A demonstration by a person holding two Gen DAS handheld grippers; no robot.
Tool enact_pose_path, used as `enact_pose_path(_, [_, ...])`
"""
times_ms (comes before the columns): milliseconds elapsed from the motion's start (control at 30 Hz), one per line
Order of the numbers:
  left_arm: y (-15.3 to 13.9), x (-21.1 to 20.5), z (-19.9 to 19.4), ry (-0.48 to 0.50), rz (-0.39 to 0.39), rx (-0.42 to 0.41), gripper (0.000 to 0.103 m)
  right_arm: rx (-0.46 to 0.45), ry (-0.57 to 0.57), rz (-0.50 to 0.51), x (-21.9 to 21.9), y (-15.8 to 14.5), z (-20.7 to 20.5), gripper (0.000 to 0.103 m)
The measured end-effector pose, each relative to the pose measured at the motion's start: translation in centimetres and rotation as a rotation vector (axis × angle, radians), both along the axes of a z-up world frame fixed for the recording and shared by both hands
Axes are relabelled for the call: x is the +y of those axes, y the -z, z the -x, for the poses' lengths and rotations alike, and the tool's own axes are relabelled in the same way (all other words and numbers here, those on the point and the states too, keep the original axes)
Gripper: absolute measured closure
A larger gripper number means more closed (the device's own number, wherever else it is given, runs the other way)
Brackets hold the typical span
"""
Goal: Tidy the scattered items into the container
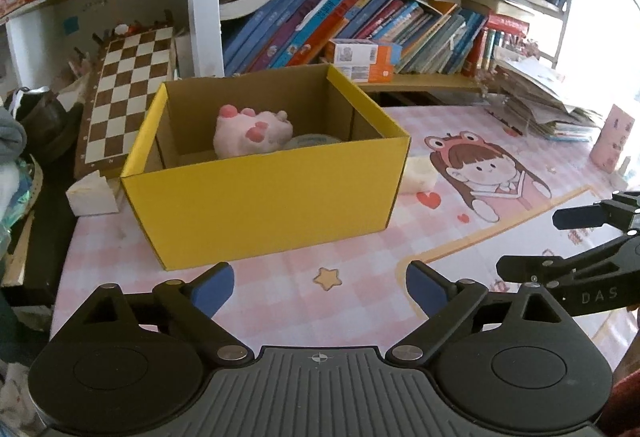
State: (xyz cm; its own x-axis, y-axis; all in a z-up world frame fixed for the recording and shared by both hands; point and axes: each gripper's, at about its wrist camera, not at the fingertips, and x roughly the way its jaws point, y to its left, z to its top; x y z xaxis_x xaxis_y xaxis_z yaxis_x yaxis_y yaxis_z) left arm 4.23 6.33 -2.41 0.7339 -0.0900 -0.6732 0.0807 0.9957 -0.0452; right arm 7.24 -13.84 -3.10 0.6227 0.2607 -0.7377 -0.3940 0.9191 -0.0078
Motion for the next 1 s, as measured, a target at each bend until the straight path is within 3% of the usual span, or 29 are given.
enact_pose_path(1000, [1.3, -8.6, -2.0, -0.118, -0.034, 0.084, 0.008, 0.054, -0.169, -0.007, -6.7, 1.8, -4.6, 0.011])
